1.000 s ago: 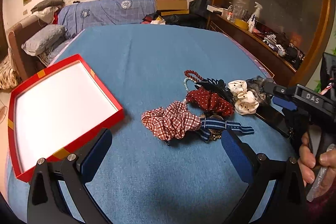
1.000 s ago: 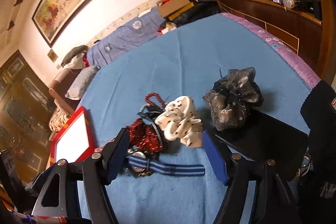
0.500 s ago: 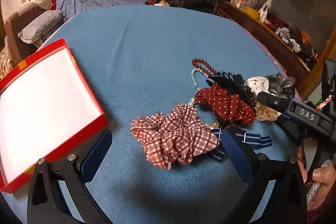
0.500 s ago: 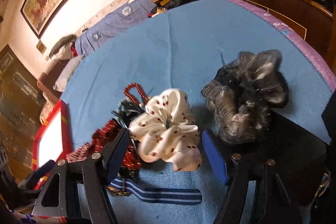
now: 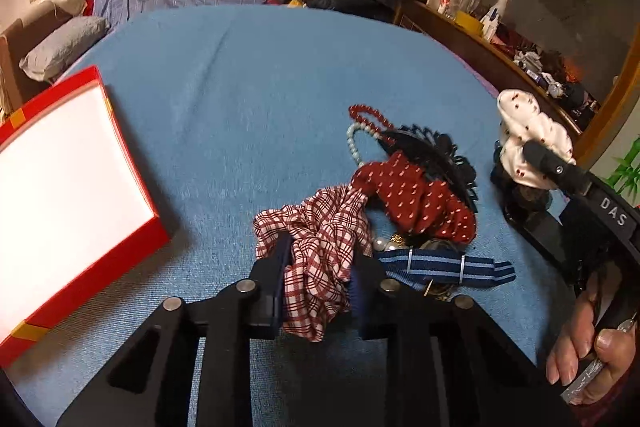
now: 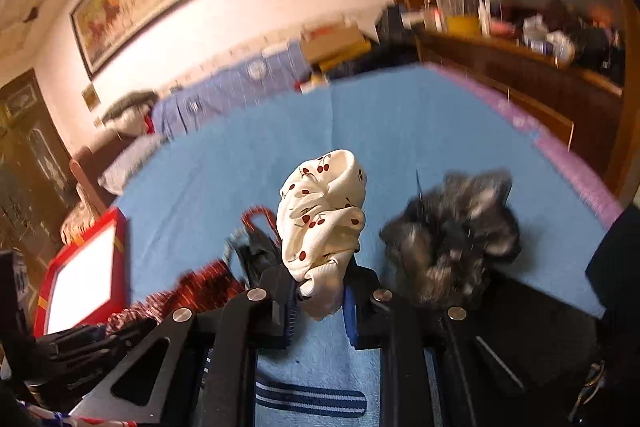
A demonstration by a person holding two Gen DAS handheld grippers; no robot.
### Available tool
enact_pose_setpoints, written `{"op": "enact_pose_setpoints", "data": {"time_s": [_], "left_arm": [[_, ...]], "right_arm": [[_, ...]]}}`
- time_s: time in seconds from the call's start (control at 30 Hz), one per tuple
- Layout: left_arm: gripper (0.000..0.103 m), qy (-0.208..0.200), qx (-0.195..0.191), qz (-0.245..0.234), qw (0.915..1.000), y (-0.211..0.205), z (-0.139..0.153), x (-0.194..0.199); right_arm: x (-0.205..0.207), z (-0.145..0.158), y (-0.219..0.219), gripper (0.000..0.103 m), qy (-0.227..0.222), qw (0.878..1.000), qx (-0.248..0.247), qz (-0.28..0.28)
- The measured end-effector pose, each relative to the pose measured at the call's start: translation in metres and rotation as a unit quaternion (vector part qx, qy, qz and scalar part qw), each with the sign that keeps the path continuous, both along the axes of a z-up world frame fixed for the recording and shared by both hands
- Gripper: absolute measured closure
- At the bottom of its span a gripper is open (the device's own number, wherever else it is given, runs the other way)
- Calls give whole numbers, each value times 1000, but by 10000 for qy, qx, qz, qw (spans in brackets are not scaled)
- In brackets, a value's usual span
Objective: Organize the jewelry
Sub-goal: 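Close right tool on white dotted scrunchie while left tool grasps red plaid scrunchie, then carry both held scrunchies over the red-rimmed white box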
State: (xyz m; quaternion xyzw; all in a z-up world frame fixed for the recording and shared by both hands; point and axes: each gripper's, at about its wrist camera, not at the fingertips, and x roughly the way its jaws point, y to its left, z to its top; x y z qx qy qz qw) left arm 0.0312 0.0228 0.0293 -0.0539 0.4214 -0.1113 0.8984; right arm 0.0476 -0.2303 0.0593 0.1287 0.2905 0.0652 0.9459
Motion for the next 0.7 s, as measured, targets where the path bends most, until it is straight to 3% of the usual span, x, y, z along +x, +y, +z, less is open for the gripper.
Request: {"op": "enact_pose_setpoints", "data": {"time_s": [0.2, 0.43, 0.7], "left_arm": [[82, -512, 207, 184, 9983, -1, 21, -15], [82, -947, 456, 352, 9938, 3, 40, -31], [82, -1181, 642, 517, 9896, 8, 49, -45]], "right_arm": [[-21, 18, 18, 83, -676, 9968, -234, 350], [-31, 21, 40, 83, -944, 9912, -509, 773], [-31, 15, 47, 83, -890, 9891, -572, 1023]]}}
